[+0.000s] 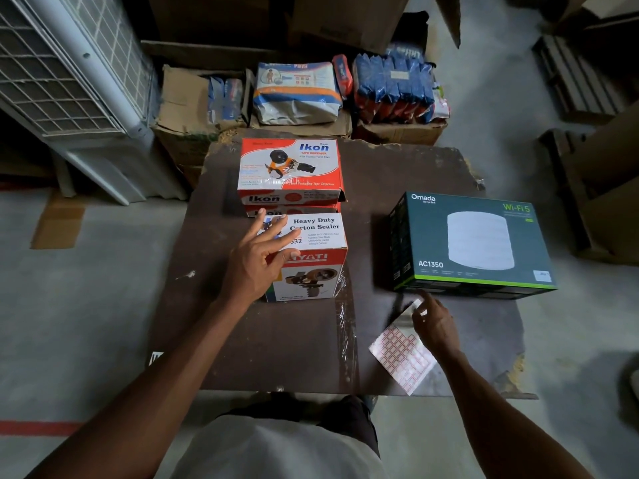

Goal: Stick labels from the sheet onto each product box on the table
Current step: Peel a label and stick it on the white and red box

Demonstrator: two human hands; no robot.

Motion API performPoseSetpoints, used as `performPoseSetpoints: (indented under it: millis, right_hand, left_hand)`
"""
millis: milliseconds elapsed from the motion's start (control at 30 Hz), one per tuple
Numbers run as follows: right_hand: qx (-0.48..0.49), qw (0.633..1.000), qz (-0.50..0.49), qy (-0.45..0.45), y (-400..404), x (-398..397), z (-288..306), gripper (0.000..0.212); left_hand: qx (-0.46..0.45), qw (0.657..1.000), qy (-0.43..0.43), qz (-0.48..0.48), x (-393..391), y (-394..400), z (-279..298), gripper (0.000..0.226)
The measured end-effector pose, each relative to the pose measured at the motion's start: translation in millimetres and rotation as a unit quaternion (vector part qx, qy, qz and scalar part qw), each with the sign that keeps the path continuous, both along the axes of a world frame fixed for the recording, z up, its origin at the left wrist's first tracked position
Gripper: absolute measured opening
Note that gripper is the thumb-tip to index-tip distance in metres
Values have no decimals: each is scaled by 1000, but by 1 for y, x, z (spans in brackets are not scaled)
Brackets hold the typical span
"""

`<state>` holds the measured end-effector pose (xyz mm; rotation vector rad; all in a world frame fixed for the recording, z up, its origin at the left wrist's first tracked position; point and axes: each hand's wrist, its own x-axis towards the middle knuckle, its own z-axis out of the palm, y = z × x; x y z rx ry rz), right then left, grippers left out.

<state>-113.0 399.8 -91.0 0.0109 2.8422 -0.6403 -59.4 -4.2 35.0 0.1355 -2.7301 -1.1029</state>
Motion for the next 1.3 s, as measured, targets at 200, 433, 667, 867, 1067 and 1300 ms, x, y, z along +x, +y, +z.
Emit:
performPoseSetpoints:
  millis: [200,433,667,867,1067,1300]
  right_hand:
    - [-136,983,-94,78,-49,15,37,22]
    - [-324,928,-168,69,-121,34,95,7]
    - [-362,921,-46,136,-190,40,142,11]
    - [-192,927,109,303,-218,33,144,11]
    - [-119,888,203,395,-221,20,132,18]
    - [-112,878,251,391,-213,22,125,15]
  left_hand:
    - [-1,1000,5,7,-1,1,-2,47]
    - [4,1000,19,3,1,2,-3,46]
    - [2,1000,22,5,5,4,-1,45]
    - [-11,999,40,1,8,6,0,44]
    - [4,1000,27,-5,11,5,-1,41]
    - [5,1000,7,-22,8,-1,0,44]
